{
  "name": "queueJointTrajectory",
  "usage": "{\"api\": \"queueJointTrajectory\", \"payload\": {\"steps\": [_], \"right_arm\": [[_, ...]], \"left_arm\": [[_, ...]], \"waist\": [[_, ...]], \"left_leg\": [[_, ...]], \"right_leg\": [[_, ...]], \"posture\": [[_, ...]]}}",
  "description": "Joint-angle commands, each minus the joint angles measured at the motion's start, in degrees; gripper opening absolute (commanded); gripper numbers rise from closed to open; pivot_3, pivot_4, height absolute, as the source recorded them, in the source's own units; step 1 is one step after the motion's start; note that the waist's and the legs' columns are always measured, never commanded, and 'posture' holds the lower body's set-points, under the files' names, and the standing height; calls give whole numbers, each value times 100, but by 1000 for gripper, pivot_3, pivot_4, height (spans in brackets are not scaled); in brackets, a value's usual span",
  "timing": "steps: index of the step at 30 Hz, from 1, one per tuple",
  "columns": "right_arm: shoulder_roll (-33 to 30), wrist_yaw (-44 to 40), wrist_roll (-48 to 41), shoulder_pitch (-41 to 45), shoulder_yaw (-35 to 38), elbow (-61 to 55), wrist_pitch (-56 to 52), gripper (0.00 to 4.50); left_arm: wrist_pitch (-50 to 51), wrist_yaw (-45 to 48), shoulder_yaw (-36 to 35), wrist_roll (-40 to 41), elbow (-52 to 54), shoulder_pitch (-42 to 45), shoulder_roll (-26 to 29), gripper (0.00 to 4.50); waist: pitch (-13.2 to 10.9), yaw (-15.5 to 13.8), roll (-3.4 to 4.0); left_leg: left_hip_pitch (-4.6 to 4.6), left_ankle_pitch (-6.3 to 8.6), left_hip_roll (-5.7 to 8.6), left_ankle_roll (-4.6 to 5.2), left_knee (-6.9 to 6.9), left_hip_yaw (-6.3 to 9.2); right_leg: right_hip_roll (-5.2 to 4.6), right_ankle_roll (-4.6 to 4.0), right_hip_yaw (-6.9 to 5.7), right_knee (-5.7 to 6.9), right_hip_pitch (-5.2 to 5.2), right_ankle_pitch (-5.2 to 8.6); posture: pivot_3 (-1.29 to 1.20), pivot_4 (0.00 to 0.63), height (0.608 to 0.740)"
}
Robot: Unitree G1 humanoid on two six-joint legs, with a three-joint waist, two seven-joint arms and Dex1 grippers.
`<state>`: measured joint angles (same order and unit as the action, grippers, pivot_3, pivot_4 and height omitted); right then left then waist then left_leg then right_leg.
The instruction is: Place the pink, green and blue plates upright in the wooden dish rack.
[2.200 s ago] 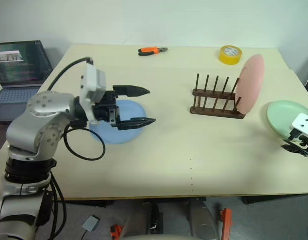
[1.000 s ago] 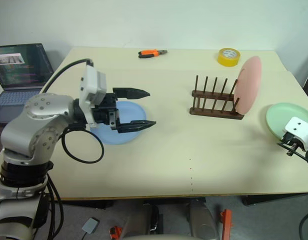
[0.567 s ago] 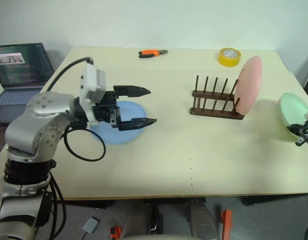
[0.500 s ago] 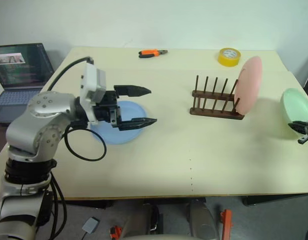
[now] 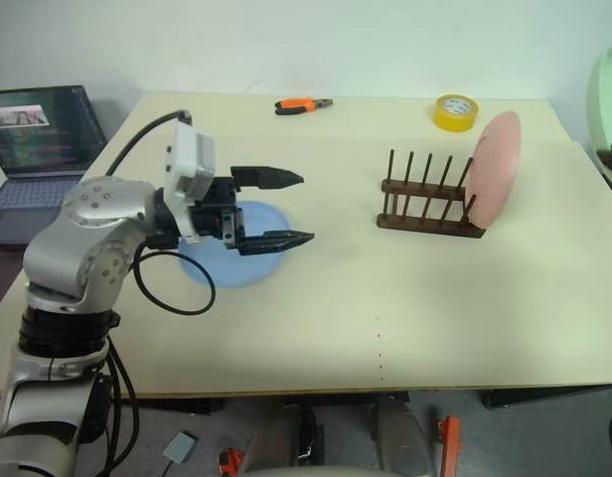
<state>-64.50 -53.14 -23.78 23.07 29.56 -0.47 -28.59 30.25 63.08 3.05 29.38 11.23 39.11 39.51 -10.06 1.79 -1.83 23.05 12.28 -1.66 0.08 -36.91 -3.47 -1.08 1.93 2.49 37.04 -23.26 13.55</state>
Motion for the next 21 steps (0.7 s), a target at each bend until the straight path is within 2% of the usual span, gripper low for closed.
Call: {"api": "queueJointTrajectory", "payload": {"steps": [1,11,21], "right_arm": [[-58,188,-222,495,-58,-328,-95,56],[316,340,-613,1472,-614,-477,-193,56],[1525,834,-1268,2490,-942,-586,-408,56]], "left_arm": [[-103,-4,-104,20,93,133,0,4500],[-102,-307,-250,11,254,207,-47,4500],[-87,-444,-308,-16,359,96,51,4500]], "waist": [[0,-1,0],[-1,1,-1],[-2,5,0]], "left_leg": [[2,0,2,0,0,-1],[7,1,0,1,3,-1],[9,1,-3,1,6,1]], "right_leg": [[-3,-2,1,-4,0,1],[-6,-12,-1,-5,-3,7],[-4,-7,-4,-2,-8,4]], "posture": [[0,150,740],[0,150,740],[0,150,740]]}}
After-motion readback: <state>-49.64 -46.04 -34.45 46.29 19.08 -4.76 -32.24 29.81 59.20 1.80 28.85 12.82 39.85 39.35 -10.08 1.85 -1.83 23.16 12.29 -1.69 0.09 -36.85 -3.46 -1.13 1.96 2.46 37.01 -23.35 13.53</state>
